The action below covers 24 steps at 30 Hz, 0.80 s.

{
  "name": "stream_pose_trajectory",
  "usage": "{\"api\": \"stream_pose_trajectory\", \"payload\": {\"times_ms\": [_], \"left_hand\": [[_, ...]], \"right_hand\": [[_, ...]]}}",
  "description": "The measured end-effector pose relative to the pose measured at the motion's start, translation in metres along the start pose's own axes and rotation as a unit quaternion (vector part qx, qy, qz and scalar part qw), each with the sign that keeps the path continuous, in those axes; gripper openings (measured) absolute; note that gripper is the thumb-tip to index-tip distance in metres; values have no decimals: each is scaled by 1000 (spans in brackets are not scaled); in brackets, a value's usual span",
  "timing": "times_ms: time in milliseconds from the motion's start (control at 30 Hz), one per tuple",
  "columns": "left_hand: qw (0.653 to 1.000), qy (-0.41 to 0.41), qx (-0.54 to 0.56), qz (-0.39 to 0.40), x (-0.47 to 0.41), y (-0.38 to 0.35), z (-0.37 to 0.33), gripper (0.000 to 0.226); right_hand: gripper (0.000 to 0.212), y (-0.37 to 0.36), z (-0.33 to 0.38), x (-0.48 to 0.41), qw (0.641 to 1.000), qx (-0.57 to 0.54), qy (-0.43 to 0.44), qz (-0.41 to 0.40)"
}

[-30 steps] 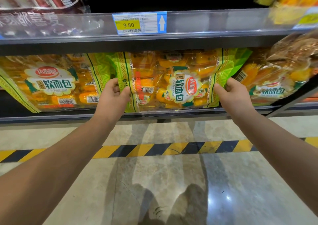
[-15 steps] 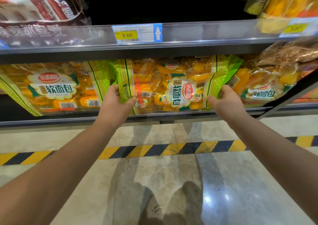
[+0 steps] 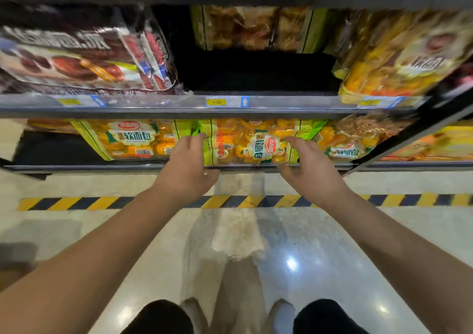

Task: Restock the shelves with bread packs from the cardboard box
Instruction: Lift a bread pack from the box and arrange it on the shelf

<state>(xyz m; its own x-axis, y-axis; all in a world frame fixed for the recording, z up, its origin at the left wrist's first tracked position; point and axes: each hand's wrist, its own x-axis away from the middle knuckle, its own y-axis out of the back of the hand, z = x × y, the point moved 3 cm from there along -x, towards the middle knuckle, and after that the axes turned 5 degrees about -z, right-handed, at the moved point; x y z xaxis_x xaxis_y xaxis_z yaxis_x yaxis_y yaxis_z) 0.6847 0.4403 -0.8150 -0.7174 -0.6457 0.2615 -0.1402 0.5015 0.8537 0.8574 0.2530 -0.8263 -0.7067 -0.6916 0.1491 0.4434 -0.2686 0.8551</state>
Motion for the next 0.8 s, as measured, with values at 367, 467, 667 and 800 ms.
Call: {"api": "stream_pose_trajectory", "payload": {"times_ms": [367,467,667,800], "left_hand": [[960,-57,-268,55,141,241,-93,67],[963,-39,-264,45,183,305,-109,68],[974,14,-227,5,264,383,-127,67],[976,88,-197,-16,312,398,-120,63]], "right_hand": [[51,210,185,101,978,157,140,6],[51,265,225,133,981,142,133,19],[48,332,274,188,981,119,154,11],[46,336,310,206,977,84,193,37]]}}
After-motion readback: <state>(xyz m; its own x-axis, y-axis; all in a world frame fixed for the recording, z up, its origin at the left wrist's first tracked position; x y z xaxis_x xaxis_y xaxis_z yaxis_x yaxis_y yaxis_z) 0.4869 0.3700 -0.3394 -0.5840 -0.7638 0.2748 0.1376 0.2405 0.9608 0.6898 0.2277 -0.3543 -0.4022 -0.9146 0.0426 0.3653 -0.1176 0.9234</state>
